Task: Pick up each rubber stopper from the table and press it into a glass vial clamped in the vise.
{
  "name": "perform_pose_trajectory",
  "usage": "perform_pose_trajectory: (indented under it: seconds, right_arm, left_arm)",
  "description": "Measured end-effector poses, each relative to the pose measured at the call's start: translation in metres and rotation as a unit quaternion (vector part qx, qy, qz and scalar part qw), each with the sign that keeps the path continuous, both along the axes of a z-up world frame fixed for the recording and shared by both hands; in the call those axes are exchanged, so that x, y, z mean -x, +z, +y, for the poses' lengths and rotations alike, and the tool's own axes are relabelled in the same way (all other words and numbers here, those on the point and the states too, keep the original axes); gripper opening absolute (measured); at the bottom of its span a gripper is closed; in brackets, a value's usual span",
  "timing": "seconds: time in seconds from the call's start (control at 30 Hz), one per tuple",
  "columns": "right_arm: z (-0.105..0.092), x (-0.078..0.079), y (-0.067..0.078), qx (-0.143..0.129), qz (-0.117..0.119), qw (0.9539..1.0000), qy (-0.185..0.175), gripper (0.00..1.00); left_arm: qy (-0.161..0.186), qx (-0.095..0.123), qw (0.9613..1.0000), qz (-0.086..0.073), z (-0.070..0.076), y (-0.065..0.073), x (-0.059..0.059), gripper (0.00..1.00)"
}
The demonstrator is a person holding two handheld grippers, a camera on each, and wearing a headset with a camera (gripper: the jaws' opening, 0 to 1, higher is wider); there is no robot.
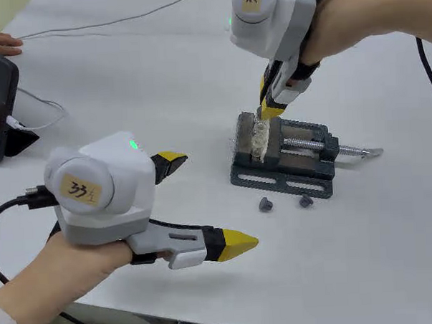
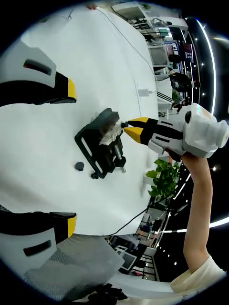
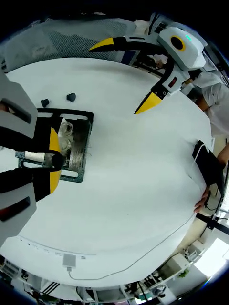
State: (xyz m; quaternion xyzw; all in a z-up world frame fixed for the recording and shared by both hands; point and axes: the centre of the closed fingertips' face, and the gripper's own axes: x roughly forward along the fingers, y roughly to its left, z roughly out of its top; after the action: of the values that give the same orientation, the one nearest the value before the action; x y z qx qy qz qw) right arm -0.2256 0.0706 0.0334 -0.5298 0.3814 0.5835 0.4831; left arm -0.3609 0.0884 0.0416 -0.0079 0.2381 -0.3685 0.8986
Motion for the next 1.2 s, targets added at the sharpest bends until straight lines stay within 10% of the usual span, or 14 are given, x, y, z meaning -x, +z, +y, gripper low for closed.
perform_pose_trajectory:
  seconds: [0.4,1.2]
  right_arm:
    - [-0.005,0.004,0.005,-0.018,0.004,0.9998,0.012,0.18]
    - [0.000,0.008,0.010,-0.058,0.066,0.9956,-0.033,0.02]
  left_arm:
    - [0.001,0.001,1.0000,0.000,0.000,0.000,0.001,0.94]
    - [0.000,-0.002,1.0000,0.006,0.003,-0.002,0.002,0.93]
